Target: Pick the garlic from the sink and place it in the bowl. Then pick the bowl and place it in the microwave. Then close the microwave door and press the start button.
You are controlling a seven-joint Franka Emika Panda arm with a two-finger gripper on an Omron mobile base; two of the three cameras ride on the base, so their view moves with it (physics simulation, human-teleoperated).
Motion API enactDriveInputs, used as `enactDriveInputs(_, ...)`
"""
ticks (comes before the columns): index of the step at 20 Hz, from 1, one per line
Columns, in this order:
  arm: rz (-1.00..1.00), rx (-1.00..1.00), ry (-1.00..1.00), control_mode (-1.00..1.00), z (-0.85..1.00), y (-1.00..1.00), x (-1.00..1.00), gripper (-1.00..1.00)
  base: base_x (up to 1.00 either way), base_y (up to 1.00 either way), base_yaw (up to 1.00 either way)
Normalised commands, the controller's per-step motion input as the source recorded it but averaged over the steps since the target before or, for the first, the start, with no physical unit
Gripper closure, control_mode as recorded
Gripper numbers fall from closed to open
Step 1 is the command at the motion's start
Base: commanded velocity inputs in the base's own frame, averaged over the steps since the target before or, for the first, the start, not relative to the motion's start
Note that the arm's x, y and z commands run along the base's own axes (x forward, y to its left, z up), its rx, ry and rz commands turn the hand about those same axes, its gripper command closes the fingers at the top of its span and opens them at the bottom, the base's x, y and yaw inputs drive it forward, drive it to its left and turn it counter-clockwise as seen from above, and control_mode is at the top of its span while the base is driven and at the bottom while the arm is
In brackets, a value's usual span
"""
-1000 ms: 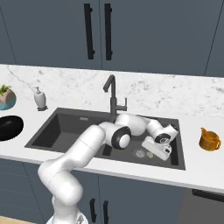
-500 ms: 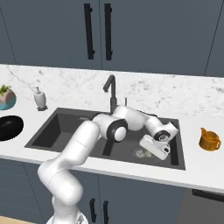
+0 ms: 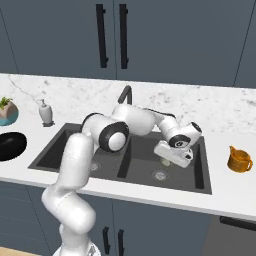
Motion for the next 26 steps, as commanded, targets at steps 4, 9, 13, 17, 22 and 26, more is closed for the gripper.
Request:
enactDriveInputs(4, 0.06, -0.2, -0.21, -1.0, 1.0, 0.83, -1.0, 1.0, 0.0, 0.0, 0.0)
enactDriveInputs(9, 0.02, -0.23, -0.06, -1.0, 0.98, 0.98, -1.0, 1.0, 0.0, 0.0, 0.0)
enactDriveInputs(13, 0.0, -0.25, 0.0, -1.0, 0.99, 1.0, -0.98, 1.0, 0.0, 0.0, 0.0)
enactDriveInputs(17, 0.0, -0.17, 0.01, -1.0, 0.69, 1.0, -0.98, 1.0, 0.0, 0.0, 0.0)
enactDriveInputs(22, 0.02, -0.11, 0.02, -1.0, 0.41, 1.0, -0.65, 1.0, 0.0, 0.0, 0.0)
enactDriveInputs(26, 0.06, -0.07, -0.02, -1.0, 0.6, 1.0, -0.08, 1.0, 0.0, 0.0, 0.0)
